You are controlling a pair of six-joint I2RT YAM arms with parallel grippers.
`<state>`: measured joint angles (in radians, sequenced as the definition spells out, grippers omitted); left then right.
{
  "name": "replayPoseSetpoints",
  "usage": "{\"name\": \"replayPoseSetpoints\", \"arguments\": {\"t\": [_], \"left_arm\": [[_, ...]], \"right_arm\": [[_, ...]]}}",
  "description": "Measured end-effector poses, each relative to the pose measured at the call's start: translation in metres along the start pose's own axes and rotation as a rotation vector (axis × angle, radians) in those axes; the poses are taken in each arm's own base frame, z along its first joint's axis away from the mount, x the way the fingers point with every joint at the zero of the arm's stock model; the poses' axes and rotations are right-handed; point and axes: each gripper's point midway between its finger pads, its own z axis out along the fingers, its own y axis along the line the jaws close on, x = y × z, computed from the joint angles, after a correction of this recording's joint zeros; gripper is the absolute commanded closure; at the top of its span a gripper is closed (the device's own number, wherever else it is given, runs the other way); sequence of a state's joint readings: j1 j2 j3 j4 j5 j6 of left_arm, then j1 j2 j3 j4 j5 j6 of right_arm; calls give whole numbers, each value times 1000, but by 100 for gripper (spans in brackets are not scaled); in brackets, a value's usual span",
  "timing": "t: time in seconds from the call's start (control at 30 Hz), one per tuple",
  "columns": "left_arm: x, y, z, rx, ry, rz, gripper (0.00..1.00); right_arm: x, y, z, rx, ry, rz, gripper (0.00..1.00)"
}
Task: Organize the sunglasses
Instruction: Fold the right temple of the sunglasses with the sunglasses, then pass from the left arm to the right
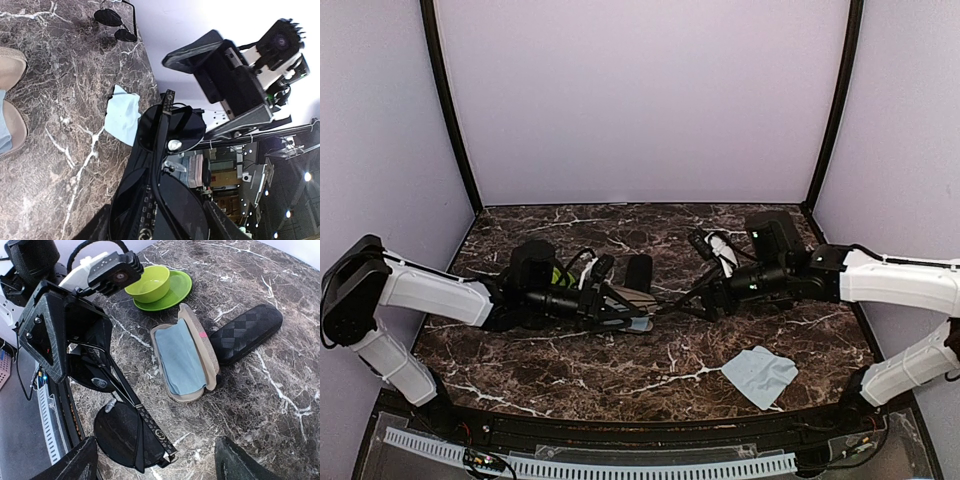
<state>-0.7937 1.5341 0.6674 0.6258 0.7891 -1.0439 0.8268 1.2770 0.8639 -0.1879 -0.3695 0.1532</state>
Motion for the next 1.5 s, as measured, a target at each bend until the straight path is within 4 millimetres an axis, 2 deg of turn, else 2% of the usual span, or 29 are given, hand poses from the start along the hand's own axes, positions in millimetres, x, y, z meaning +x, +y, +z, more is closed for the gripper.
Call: {"name": "replayPoseSetpoints", "arguments": {"t": [0.17,0.37,0.5,0.7,0.93,1.27,1.3,1.33,1.5], "left_arm": [[-4,4,-6,23,-61,-36,63],[-14,14,-15,23,-183,-61,64],[-26,7,-21,57,-265,-40,64],[-39,-5,-25,119,-335,-4,64],[-38,-2,-27,130,-356,2,64],[-39,-7,-28,146,-363,22,64],[-39,-7,-28,145,-363,22,64],[-39,-7,-28,146,-363,23,64],[-40,-10,-29,156,-366,34,64]], "right_arm": [[1,-7,6,16,-48,95,19],[-17,-7,5,-4,-181,236,18],[-22,-3,8,-36,-250,303,18],[-34,11,21,-96,-301,312,18],[-46,12,25,-120,-361,304,18],[-48,7,39,-131,-385,298,18],[-49,7,40,-133,-390,297,8],[-50,7,41,-135,-396,295,7],[-58,-9,45,-131,-452,593,8]]}}
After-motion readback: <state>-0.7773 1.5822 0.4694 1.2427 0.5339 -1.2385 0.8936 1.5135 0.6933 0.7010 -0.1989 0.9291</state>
